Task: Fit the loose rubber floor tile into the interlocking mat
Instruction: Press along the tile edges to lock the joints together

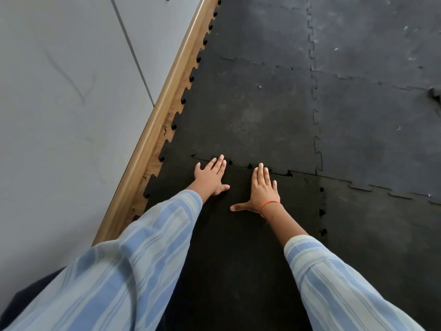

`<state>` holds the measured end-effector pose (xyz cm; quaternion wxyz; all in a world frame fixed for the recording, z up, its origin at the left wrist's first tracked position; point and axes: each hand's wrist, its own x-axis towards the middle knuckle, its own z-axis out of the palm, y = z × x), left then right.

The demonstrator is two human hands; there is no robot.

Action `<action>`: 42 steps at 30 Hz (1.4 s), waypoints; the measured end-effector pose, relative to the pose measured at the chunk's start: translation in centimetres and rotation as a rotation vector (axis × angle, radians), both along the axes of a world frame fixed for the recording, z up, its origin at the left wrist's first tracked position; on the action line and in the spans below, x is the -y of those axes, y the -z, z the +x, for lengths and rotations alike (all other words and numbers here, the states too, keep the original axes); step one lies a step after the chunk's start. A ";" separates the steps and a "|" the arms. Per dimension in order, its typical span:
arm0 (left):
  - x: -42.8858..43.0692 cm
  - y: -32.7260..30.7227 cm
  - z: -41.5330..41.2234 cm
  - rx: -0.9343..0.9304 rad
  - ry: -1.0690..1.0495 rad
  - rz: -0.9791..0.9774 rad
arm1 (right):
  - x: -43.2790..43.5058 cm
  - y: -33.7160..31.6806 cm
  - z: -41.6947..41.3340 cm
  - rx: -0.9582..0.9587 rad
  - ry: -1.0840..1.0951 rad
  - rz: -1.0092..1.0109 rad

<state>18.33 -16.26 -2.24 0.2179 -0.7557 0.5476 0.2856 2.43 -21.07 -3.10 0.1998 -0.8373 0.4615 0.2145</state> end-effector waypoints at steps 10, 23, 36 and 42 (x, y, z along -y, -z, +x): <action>-1.1 0.7 -1.4 0.017 0.026 -0.123 | -0.3 -0.3 -0.3 0.019 -0.004 -0.005; 3.5 -0.7 -1.3 0.125 0.022 0.102 | 0.3 -0.3 -0.3 0.009 -0.019 0.030; 1.9 0.1 -4.4 -0.330 -0.053 -0.111 | 2.9 -0.4 -2.8 0.020 -0.071 0.020; 3.0 0.5 -5.4 -0.263 -0.062 -0.083 | 3.2 -0.8 -1.6 -0.003 -0.052 -0.029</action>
